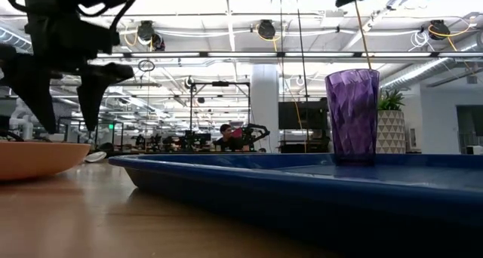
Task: Pick and place plate/cup/fork/spoon on tray
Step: Put the orange plate to the bottom left of the purple cup on the blue tray
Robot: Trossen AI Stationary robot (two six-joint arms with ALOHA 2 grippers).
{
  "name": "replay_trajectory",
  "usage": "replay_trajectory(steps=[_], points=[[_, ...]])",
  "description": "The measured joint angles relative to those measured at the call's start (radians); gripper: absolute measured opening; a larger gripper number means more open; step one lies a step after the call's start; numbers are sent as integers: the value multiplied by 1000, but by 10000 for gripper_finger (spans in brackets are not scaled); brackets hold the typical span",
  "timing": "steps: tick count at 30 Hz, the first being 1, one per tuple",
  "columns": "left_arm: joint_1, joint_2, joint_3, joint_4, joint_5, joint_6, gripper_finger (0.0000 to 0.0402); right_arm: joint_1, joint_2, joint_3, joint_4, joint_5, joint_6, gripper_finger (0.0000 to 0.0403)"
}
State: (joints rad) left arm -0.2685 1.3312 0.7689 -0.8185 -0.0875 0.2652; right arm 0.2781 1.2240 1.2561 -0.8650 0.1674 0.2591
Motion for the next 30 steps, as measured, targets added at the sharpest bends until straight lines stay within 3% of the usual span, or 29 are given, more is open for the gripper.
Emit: replay_trajectory(steps=[11, 14, 24, 30], points=[[38, 68, 0, 14, -1, 74, 232, 37, -84, -171, -211, -192, 365, 190], [48, 69, 0, 16, -9, 74, 228, 54, -106, -214, -245, -199, 449, 190], [48, 69, 0, 4, 9, 82, 109, 123, -204, -371, -255, -230, 644, 189], [49, 69, 0, 4, 9, 124, 82, 165, -260, -420, -253, -249, 758, 189]])
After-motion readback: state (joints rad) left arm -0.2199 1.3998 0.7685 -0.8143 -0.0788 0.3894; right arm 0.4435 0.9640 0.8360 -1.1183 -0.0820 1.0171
